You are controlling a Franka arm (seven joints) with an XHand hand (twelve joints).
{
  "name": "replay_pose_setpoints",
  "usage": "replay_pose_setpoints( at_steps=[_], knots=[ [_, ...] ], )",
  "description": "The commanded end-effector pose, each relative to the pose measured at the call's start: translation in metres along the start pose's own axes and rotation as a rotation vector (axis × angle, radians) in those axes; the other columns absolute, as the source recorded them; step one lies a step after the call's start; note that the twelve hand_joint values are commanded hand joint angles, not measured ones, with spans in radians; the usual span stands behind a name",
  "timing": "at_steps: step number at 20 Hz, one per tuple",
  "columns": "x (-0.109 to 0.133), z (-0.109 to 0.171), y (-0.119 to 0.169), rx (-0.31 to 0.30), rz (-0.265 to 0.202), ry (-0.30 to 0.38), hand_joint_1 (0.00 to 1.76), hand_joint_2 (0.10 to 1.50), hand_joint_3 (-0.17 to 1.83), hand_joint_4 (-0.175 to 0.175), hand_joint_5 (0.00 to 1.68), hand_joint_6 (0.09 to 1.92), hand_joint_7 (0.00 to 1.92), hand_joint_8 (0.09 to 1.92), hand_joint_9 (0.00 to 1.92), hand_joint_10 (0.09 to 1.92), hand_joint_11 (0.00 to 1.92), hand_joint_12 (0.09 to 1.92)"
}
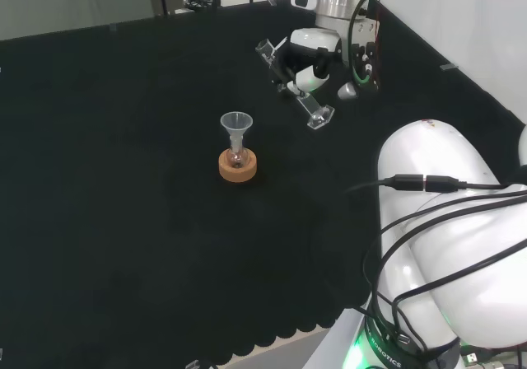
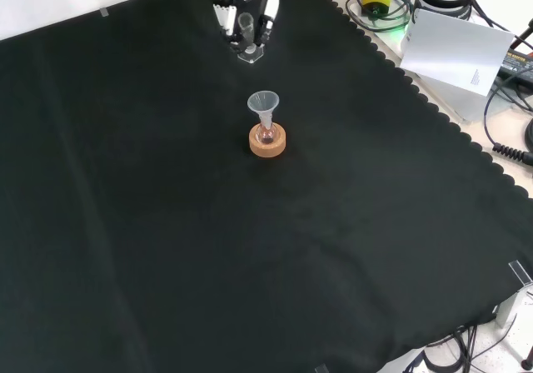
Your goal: Pour the water from the graduated cylinder into the round-bottom flask.
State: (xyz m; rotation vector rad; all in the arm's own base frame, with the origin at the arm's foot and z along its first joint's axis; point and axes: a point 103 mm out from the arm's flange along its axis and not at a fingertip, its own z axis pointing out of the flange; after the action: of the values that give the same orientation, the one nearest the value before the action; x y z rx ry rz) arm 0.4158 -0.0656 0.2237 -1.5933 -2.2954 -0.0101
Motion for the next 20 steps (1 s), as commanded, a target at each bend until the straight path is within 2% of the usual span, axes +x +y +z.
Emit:
replay_pose_setpoints(
  at_steps=[1,10,20],
  knots=[
    [0.013,0.011,-0.016,0.075,0.010,-0.062,1.12,1.11,0.00,-0.060,1.00,0.98,1.22,0.41,1.51,0.09,1.38,0.69],
    [0.014,0.021,-0.018,0.206,0.048,-0.115,1.12,1.11,0.00,-0.062,1.01,0.97,1.23,0.41,1.51,0.09,1.38,0.69],
    [0.015,0.019,-0.012,0.290,0.058,-0.159,1.12,1.11,0.00,-0.061,1.01,0.97,1.24,0.40,1.52,0.09,1.38,0.69]
  ],
)
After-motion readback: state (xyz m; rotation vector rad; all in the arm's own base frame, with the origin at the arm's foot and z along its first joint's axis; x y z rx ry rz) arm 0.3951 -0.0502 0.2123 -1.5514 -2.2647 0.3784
